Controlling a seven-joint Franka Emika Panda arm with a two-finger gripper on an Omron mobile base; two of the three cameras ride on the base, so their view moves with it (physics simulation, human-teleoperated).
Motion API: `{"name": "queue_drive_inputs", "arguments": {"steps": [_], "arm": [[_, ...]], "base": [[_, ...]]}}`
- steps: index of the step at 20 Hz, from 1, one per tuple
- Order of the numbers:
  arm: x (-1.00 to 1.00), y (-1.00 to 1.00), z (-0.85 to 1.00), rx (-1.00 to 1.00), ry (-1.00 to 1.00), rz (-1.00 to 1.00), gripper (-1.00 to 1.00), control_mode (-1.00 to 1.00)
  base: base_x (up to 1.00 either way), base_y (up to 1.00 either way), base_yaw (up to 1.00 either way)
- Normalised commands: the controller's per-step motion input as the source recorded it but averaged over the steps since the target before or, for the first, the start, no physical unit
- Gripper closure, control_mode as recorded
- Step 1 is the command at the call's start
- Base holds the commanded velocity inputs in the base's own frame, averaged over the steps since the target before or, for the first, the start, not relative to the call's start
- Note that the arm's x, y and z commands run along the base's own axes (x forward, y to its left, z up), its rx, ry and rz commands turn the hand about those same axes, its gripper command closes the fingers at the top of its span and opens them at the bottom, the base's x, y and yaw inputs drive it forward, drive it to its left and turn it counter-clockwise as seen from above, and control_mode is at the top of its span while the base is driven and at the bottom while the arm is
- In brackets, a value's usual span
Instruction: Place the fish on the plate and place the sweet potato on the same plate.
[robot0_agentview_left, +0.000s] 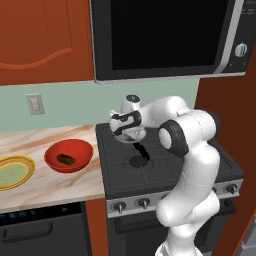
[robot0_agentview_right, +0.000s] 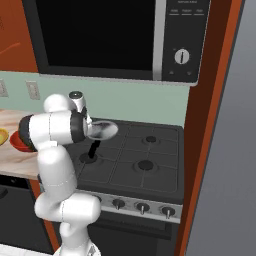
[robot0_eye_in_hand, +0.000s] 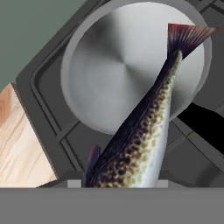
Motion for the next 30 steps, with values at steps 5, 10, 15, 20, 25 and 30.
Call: {"name": "queue_drive_inputs", "arguments": {"steps": [5,10,15,20,25,30], "arm": [[-0.36,0.37,0.26,0.0,-0.07,0.02,1.0,-1.0],[-0.24,0.4,0.31,0.0,0.0,0.07,1.0,-1.0],[-0.22,0.43,0.3,0.0,0.0,0.11,1.0,-1.0],[-0.3,0.45,0.21,0.0,0.0,0.14,1.0,-1.0],[-0.29,0.46,0.13,0.0,0.04,0.18,1.0,-1.0],[-0.31,0.45,0.08,-0.01,0.04,0.2,1.0,-1.0]], "base": [[0.0,0.0,0.0],[0.0,0.0,0.0],[0.0,0.0,0.0],[0.0,0.0,0.0],[0.0,0.0,0.0],[0.0,0.0,0.0]]}}
